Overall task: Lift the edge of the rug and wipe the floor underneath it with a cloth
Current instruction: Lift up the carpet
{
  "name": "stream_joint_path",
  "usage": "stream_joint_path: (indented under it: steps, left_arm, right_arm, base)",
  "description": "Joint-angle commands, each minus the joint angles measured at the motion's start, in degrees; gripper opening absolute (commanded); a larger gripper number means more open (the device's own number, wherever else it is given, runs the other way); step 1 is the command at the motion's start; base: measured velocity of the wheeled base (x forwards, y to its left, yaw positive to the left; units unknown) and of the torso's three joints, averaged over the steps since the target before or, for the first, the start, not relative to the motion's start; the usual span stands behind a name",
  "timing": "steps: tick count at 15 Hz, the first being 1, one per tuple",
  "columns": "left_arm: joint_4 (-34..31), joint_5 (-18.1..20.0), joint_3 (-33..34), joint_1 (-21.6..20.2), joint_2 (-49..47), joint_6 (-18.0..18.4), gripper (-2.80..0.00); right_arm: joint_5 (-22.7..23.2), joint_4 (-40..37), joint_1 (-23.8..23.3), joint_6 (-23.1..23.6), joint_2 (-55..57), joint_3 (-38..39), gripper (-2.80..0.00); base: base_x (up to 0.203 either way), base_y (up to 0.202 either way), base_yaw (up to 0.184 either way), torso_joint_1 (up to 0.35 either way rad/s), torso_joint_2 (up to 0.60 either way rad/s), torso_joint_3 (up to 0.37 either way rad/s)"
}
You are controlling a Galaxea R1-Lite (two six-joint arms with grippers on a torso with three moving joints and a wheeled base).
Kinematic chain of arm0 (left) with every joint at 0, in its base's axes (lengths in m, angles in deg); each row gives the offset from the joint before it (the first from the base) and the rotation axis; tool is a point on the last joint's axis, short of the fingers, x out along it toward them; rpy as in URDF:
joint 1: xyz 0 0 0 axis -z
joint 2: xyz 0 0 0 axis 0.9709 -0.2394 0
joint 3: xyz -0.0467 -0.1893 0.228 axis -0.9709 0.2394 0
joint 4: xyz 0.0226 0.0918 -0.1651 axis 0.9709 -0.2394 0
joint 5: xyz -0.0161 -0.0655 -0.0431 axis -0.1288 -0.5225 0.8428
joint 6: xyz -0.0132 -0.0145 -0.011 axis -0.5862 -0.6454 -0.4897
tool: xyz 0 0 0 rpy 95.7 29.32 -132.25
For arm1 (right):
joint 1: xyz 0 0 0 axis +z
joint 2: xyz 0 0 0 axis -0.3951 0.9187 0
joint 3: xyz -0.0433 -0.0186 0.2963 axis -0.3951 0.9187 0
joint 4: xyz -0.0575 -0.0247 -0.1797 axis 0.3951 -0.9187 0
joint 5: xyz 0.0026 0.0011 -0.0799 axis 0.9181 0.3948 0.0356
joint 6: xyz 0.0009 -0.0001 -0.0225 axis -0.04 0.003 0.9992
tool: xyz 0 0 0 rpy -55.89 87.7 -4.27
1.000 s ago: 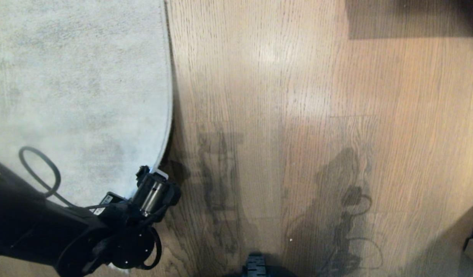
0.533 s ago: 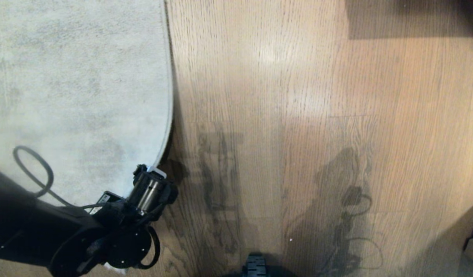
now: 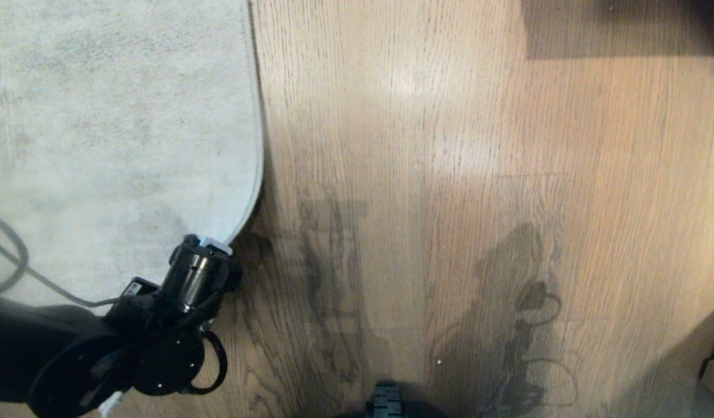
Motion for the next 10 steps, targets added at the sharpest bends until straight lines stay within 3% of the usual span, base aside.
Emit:
stream_joint_path:
  steps: [1, 10]
  left_arm:
    - [0.2, -0.2, -0.3, -0.8, 2.8, 0.7, -2.80]
    - [-1.1, -0.1, -0.5, -4.7, 12.6, 6.2, -2.80]
  right_arm:
    - [0.0, 0.0, 0.0, 0.1, 0.1, 0.0, -2.80]
    - [0.0, 0.0, 0.0, 0.1, 0.1, 0.0, -2.80]
  base:
    - [0.000, 0.000, 0.000, 0.000, 0.00, 0.000]
    - [0.000, 0.000, 0.000, 0.000, 0.00, 0.000]
